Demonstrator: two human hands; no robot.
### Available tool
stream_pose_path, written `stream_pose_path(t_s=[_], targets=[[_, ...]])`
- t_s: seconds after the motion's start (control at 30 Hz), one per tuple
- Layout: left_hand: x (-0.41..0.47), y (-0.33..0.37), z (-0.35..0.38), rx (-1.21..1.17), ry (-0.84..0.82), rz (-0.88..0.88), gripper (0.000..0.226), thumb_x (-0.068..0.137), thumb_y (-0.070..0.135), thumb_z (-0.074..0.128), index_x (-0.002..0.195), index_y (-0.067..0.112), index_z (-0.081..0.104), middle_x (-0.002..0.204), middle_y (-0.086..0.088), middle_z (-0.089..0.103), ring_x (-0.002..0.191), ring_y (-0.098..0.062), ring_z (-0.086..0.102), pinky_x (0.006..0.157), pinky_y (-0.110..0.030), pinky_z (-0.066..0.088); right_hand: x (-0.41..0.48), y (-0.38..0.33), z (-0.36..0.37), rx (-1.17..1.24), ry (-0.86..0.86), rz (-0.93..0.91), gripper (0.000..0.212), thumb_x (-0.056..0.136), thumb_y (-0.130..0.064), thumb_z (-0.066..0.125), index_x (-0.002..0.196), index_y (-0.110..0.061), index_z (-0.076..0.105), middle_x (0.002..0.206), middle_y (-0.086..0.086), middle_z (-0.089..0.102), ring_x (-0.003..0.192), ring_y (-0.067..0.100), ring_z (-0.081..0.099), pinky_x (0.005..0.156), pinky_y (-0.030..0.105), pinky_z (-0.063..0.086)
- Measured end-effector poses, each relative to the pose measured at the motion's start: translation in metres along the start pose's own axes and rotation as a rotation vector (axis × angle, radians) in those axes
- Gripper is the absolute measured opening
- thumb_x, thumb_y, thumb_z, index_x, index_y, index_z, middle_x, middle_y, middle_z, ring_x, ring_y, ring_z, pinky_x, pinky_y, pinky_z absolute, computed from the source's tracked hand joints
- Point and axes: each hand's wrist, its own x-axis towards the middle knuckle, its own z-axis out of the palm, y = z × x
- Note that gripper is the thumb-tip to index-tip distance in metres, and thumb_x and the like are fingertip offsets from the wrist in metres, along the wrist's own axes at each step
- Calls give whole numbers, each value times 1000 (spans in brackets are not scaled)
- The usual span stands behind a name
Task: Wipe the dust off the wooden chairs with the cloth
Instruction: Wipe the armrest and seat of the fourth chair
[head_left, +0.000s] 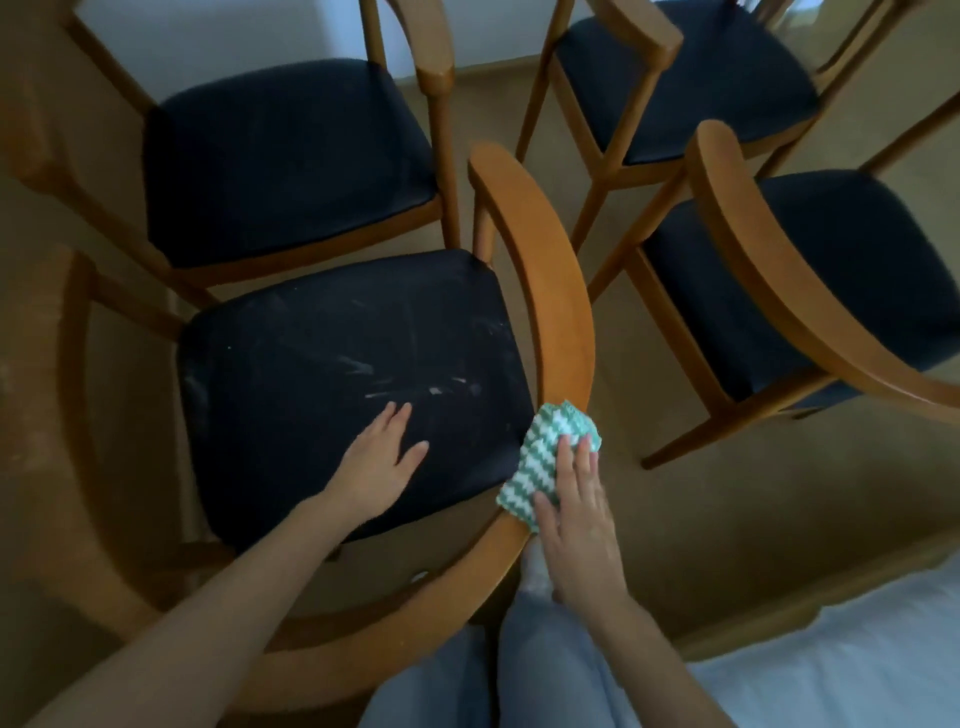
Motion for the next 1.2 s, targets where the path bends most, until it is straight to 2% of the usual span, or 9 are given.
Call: stream_pose_path(t_s=[0.2,0.33,0.47,0.63,0.7,0.8,0.9,1.13,1.2], targets=[[-46,-43,-5,-147,109,-108,58,99,38,36,150,20,15,157,0,13,143,-16,15,116,-32,13,49,13,-15,-381,-53,-127,58,101,-43,17,145,-25,-16,144,-9,-29,134,11,-31,108,28,-19],[-66,-45,-5,-230,152,-125,56,99,40,35,149,20,20,155,0,22,142,-15,22,117,-36,18,14,13,-6,-308,-209,-256,58,90,-54,0,143,-31,-6,150,-16,-19,134,0,-33,106,19,-26],[-84,-35,-3,-267,227,-90,56,99,38,36,149,20,21,154,1,24,141,-13,21,117,-34,17,-38,-6,10,-84,-344,-293,61,89,-61,-2,144,-35,5,153,-20,-4,138,-7,-21,109,16,-22],[-100,-31,-4,-214,309,-59,56,98,36,39,149,21,21,155,1,23,142,-11,19,117,-31,16,-53,-24,23,-125,-370,-430,64,92,-63,-4,146,-34,13,154,-17,6,140,-6,-14,114,24,-17],[-108,-35,-8,-180,334,-64,56,98,35,39,149,21,21,155,1,24,142,-12,19,117,-34,17,-43,-16,13,-218,-403,-472,66,88,-66,-10,146,-39,7,154,-18,-5,139,-3,-20,113,24,-20],[-120,-48,-19,-117,375,-82,56,98,34,40,149,22,21,155,1,23,143,-13,18,118,-38,16,-16,7,-10,-368,-396,-347,77,71,-75,-25,141,-45,-14,147,-19,-29,132,-2,-37,103,20,-29],[-130,-72,-31,-83,407,-89,57,98,34,40,149,21,19,155,-1,21,143,-15,16,118,-39,16,6,17,-20,-473,-398,-271,72,72,-72,-21,138,-43,-24,142,-17,-40,128,2,-44,99,21,-32],[-133,-133,-60,70,305,0,60,98,40,35,150,23,12,157,1,12,145,-13,8,116,-33,7,-27,-22,8,-265,-343,-100,86,64,-84,-18,139,-45,-6,145,-23,-25,127,-6,-40,100,12,-24],[-133,-151,-71,144,281,70,60,98,42,32,150,24,10,158,2,9,145,-13,4,115,-31,2,-49,-46,20,-237,-296,-61,80,67,-81,-12,137,-44,-4,145,-23,-19,128,-5,-37,105,17,-19]])
